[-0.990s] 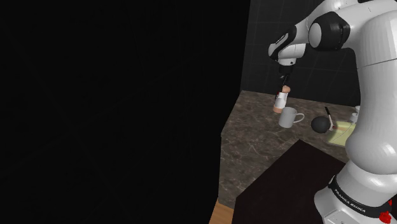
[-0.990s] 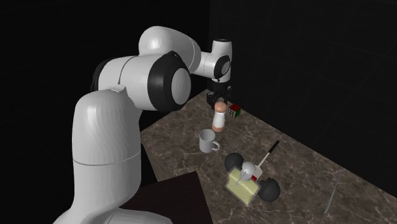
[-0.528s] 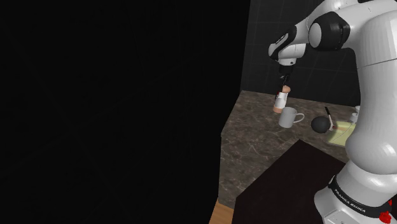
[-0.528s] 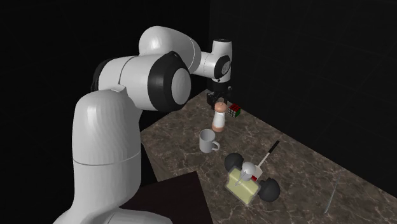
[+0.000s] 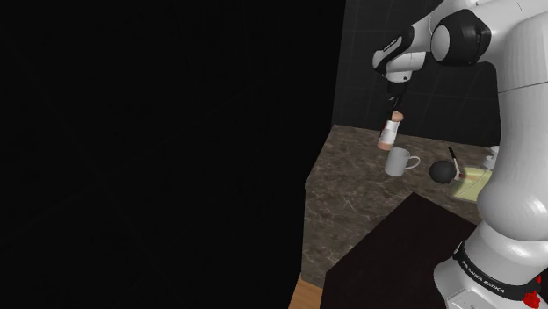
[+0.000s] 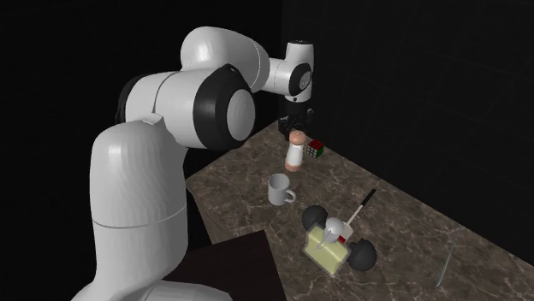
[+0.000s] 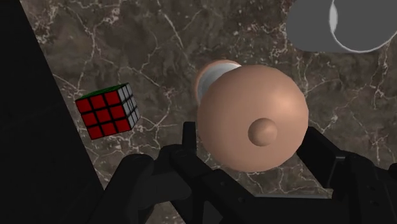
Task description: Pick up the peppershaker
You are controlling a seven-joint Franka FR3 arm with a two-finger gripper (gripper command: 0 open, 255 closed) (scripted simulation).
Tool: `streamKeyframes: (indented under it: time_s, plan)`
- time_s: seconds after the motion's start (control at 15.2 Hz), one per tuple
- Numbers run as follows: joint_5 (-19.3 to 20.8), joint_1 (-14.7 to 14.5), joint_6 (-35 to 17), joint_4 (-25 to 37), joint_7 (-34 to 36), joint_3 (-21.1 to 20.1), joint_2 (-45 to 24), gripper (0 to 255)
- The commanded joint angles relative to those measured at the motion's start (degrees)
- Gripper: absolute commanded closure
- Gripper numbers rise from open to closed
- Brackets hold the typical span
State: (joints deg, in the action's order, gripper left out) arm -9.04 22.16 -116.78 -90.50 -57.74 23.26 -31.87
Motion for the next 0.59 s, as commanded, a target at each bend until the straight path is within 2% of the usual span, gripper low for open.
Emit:
streamKeyframes:
  time_s: [0.0,0.53]
  plan:
    - [0.2,0.0,1.4,0.9,0.1,0.2,0.5,255]
    - [1.0,-0.1,5.3,3.2,0.3,0.6,2.2,255]
